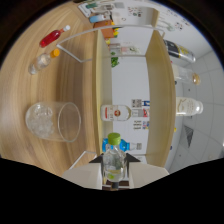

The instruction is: Make me a cup of Vodka Sunrise.

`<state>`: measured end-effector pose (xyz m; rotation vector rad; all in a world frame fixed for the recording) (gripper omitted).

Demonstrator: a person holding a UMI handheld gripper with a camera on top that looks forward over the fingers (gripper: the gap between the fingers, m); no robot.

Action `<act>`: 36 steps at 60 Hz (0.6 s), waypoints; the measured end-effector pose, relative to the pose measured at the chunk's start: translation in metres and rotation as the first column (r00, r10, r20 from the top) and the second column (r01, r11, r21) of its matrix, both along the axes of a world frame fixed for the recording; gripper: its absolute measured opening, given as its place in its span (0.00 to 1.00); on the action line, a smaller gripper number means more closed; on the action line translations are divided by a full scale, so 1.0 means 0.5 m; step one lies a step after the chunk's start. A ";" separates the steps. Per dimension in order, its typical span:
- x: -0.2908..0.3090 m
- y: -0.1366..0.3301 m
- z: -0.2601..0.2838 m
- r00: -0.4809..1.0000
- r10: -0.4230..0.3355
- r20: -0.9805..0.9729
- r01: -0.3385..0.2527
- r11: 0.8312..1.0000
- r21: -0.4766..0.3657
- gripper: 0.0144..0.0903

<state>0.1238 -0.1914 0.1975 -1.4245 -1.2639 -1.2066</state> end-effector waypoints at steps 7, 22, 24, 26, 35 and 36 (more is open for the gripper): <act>-0.019 0.009 -0.005 0.956 0.079 0.282 -0.080 0.997 -0.007 0.27; -0.045 0.018 -0.029 0.910 0.149 0.388 -0.138 0.989 -0.057 0.27; -0.047 0.014 -0.028 0.930 0.140 0.339 -0.128 0.990 -0.056 0.27; -0.047 0.012 -0.018 0.955 0.127 0.269 -0.118 0.992 -0.050 0.27; -0.047 0.002 0.027 0.944 0.008 -0.331 -0.019 0.999 -0.031 0.27; -0.048 0.001 0.033 0.912 -0.006 -0.410 -0.008 0.999 -0.032 0.27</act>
